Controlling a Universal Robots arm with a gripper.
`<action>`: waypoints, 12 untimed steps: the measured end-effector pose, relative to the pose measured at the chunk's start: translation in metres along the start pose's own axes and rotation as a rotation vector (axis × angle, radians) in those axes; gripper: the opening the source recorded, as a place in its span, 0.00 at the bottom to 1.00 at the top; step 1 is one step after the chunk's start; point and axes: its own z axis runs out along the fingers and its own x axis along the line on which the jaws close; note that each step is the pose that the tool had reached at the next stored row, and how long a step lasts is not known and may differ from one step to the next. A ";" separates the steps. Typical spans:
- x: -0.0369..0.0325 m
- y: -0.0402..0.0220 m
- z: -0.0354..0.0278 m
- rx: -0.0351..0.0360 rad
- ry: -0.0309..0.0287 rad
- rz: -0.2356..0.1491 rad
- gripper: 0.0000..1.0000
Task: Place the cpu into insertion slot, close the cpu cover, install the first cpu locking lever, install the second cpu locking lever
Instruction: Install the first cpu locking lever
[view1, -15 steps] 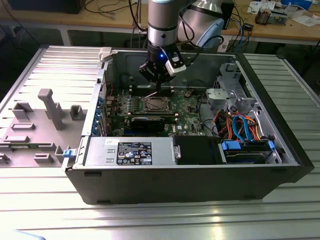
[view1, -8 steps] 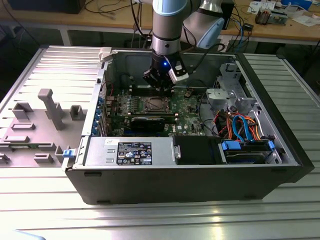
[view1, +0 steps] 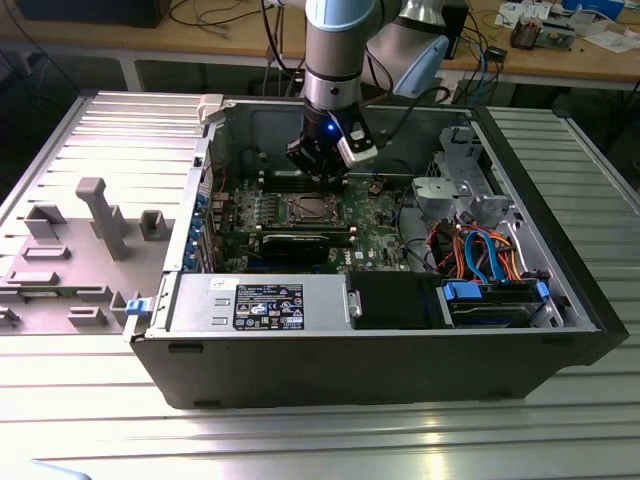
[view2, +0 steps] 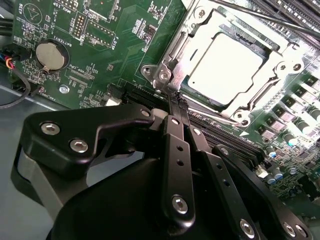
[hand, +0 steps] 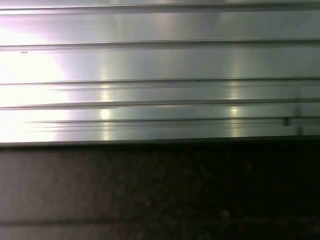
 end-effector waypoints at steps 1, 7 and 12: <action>-0.0004 0.0000 0.0000 0.0001 0.0001 0.000 0.11; -0.0009 0.0001 0.0002 0.0018 -0.0003 0.000 0.11; -0.0009 0.0000 0.0005 0.0080 -0.0002 0.000 0.11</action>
